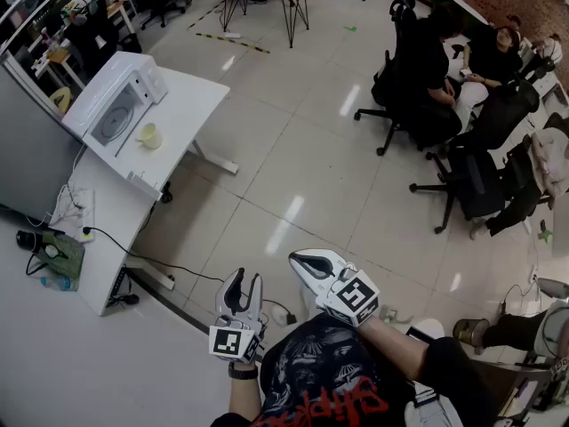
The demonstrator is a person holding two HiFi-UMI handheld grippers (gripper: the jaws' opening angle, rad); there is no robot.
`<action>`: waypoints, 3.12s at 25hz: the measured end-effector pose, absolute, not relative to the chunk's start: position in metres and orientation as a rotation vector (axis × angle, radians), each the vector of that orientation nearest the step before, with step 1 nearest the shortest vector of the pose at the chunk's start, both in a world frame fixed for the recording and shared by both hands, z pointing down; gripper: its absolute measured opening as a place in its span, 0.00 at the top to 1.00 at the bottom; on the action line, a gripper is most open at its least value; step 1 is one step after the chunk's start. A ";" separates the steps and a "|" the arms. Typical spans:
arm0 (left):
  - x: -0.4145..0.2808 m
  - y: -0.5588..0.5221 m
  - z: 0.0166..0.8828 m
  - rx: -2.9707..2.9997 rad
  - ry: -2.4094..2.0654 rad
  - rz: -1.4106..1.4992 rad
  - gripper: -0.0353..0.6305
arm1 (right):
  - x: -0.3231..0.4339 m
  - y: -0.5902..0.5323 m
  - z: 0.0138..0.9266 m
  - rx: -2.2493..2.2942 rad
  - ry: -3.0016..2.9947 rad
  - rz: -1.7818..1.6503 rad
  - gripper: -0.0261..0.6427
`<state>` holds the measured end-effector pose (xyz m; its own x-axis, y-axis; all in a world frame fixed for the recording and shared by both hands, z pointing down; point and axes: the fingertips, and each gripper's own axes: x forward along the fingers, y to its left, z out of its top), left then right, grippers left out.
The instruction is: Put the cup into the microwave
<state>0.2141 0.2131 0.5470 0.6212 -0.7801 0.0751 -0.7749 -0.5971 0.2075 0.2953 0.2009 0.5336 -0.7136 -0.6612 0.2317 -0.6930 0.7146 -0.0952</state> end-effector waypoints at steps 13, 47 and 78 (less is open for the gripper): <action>0.184 0.304 0.520 2.606 -1.397 -0.028 0.74 | 0.258 0.267 0.500 0.968 -2.837 0.190 0.96; 0.123 0.284 0.554 2.443 -1.572 0.019 0.77 | 0.193 0.234 0.491 0.648 -2.929 0.105 0.96; 0.169 0.133 0.526 2.380 -1.718 0.100 0.79 | 0.232 0.071 0.503 0.504 -2.990 0.244 0.96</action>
<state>0.1690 0.1333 0.5263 0.3205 -0.9313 0.1733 -0.9451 -0.3020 0.1246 0.2320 0.0708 0.5032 -0.9403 -0.3170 0.1240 -0.3329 0.9324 -0.1407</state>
